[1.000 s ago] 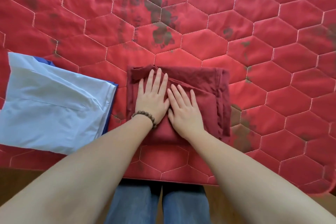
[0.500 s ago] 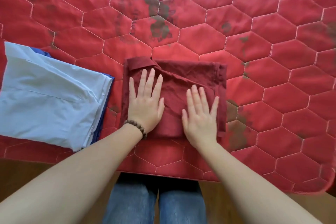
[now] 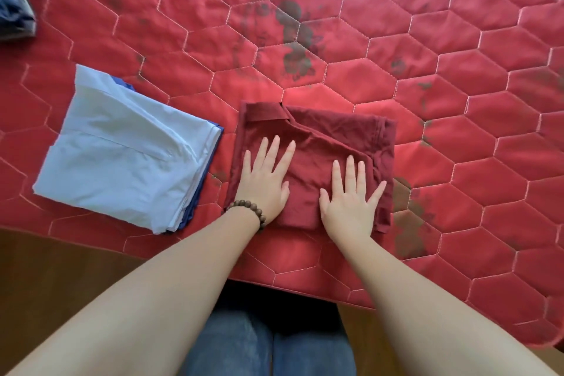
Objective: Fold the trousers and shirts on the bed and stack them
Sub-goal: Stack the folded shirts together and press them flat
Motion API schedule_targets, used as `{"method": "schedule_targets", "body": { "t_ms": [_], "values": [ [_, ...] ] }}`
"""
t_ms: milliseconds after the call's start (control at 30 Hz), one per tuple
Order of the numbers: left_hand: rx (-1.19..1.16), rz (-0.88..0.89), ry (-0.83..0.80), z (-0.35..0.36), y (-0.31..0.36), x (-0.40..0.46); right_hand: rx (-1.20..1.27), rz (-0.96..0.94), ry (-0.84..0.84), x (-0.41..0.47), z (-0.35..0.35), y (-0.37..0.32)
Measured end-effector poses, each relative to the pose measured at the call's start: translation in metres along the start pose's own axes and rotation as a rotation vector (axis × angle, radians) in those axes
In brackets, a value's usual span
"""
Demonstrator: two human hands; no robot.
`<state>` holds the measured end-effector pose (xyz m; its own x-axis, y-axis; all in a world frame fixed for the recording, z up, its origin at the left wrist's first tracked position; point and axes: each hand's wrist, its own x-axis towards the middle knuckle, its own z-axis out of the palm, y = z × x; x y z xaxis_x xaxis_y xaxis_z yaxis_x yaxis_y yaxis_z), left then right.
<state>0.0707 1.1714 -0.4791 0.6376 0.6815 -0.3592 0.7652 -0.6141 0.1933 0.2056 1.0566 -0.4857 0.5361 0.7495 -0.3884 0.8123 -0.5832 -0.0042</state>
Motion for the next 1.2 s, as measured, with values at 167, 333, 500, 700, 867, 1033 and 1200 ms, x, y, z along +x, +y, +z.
{"method": "schedule_targets", "body": {
  "t_ms": [167, 333, 500, 700, 867, 1033, 1200],
  "values": [
    [-0.104, -0.086, 0.069, -0.049, -0.050, -0.025, 0.126, -0.136, 0.023, -0.018, -0.036, -0.069],
    [0.000, -0.232, 0.036, -0.072, -0.154, -0.047, 0.207, -0.249, -0.012, -0.033, -0.049, -0.158],
    [0.119, -0.319, 0.107, -0.080, -0.262, -0.059, 0.320, -0.227, -0.098, -0.033, -0.033, -0.235],
    [-0.021, -0.389, -0.035, -0.070, -0.341, -0.047, 0.417, 0.060, -0.161, -0.022, -0.013, -0.290],
    [-0.290, -0.324, -0.065, -0.062, -0.356, -0.043, 0.399, 0.308, -0.178, -0.017, -0.010, -0.307],
    [-0.255, -0.259, -0.089, -0.064, -0.363, -0.045, 0.721, 0.345, -0.266, -0.017, -0.008, -0.302],
    [-0.374, -0.235, -0.125, -0.068, -0.359, -0.052, 0.835, 0.257, -0.268, -0.022, -0.010, -0.293]
  ]
}}
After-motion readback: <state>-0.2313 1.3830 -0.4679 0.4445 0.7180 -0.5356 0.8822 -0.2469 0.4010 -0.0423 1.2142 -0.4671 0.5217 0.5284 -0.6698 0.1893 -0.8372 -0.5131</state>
